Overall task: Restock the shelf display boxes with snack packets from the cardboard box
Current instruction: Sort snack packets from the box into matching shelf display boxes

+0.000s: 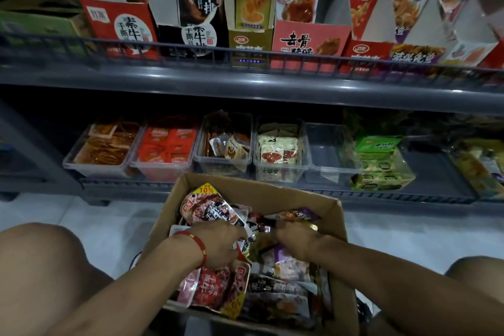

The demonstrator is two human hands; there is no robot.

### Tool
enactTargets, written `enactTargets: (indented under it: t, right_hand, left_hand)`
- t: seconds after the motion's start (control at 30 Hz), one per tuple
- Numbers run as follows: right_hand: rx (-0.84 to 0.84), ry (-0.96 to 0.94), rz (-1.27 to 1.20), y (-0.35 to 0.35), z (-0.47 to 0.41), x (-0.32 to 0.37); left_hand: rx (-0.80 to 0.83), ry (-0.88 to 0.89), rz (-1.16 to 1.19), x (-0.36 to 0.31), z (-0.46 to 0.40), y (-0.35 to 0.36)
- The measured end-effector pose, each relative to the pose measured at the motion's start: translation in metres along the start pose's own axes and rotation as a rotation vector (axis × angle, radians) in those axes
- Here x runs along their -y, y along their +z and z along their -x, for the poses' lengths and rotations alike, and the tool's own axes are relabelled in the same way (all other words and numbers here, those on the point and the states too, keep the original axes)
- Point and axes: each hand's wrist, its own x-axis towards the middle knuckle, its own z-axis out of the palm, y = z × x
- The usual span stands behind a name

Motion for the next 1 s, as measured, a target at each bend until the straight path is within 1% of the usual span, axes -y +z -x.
enactTargets:
  t: [0.03, 0.1, 0.13, 0.17, 0.2, 0.23, 0.27, 0.3, 0.33, 0.37, 0.4, 0.43, 0.47, 0.53, 0.6, 0.63, 0.7, 0.73, 0.77, 0.83, 0.9, 0.93, 0.97, 1.0]
  right_hand:
    - [0.000, -0.003, -0.040, -0.008, 0.004, 0.000]
    - [0.001, -0.010, -0.115, -0.031, 0.016, 0.000]
    - [-0.026, -0.013, -0.158, -0.044, 0.023, -0.001]
    - [-0.068, -0.017, -0.200, -0.057, 0.030, -0.003]
    - [-0.127, -0.025, -0.245, -0.068, 0.038, -0.005]
    - [-0.207, -0.045, -0.276, -0.079, 0.045, -0.008]
    - [-0.288, -0.078, -0.299, -0.087, 0.053, -0.010]
    - [-0.357, -0.124, -0.327, -0.096, 0.062, -0.011]
    - [-0.422, -0.177, -0.353, -0.102, 0.071, -0.011]
    - [-0.486, -0.227, -0.378, -0.107, 0.080, -0.009]
    - [-0.547, -0.269, -0.407, -0.111, 0.088, -0.007]
    - [-0.610, -0.304, -0.429, -0.113, 0.095, -0.005]
    - [-0.676, -0.337, -0.435, -0.114, 0.101, -0.004]
    - [-0.793, -0.355, -0.406, -0.117, 0.106, -0.007]
    - [-0.887, -0.304, -0.389, -0.120, 0.111, -0.014]
    - [-0.908, -0.274, -0.396, -0.121, 0.115, -0.019]
    - [-0.888, -0.199, -0.429, -0.124, 0.125, -0.028]
    - [-0.850, -0.131, -0.469, -0.126, 0.131, -0.034]
    - [-0.795, -0.058, -0.543, -0.129, 0.139, -0.041]
    - [-0.719, 0.013, -0.815, -0.134, 0.155, -0.055]
    - [-0.753, -0.007, -1.039, -0.134, 0.166, -0.064]
    - [-0.822, -0.027, -1.068, -0.132, 0.169, -0.063]
    - [-0.925, -0.037, -1.001, -0.129, 0.169, -0.060]
    - [-1.036, -0.058, -0.856, -0.124, 0.168, -0.054]
  left_hand:
    - [-0.016, -0.013, 0.013, 0.000, -0.001, -0.001]
    - [-0.097, -0.057, 0.101, 0.003, -0.005, 0.001]
    - [-0.152, -0.098, 0.171, 0.004, -0.008, 0.002]
    - [-0.210, -0.145, 0.288, 0.003, -0.008, 0.000]
    - [-0.260, -0.180, 0.451, 0.002, -0.007, -0.004]
    - [-0.283, -0.242, 0.665, 0.001, -0.007, -0.008]
    - [-0.259, -0.330, 0.928, 0.001, -0.006, -0.012]
    - [-0.178, -0.405, 1.230, 0.000, -0.005, -0.015]
    - [-0.069, -0.439, 1.527, 0.001, -0.003, -0.019]
    - [0.028, -0.440, 1.765, 0.001, -0.001, -0.021]
    - [0.090, -0.411, 1.939, 0.000, 0.001, -0.023]
    - [0.108, -0.367, 2.053, -0.004, 0.004, -0.025]
    - [0.073, -0.314, 2.107, -0.007, 0.004, -0.026]
    - [-0.062, -0.234, 2.181, -0.015, 0.005, -0.029]
    - [-0.208, -0.238, 2.254, -0.015, 0.004, -0.030]
    - [-0.275, -0.256, 2.259, -0.011, 0.002, -0.030]
    - [-0.339, -0.253, 2.191, -0.007, 0.005, -0.031]
    - [-0.361, -0.246, 2.126, -0.005, 0.006, -0.030]
    - [-0.397, -0.259, 2.048, -0.005, 0.007, -0.029]
    - [-0.485, -0.320, 1.874, -0.006, 0.009, -0.022]
    - [-0.491, -0.317, 1.778, -0.012, 0.014, -0.016]
    - [-0.477, -0.306, 1.751, -0.016, 0.015, -0.014]
    - [-0.447, -0.285, 1.746, -0.020, 0.017, -0.012]
    - [-0.408, -0.262, 1.767, -0.024, 0.017, -0.013]
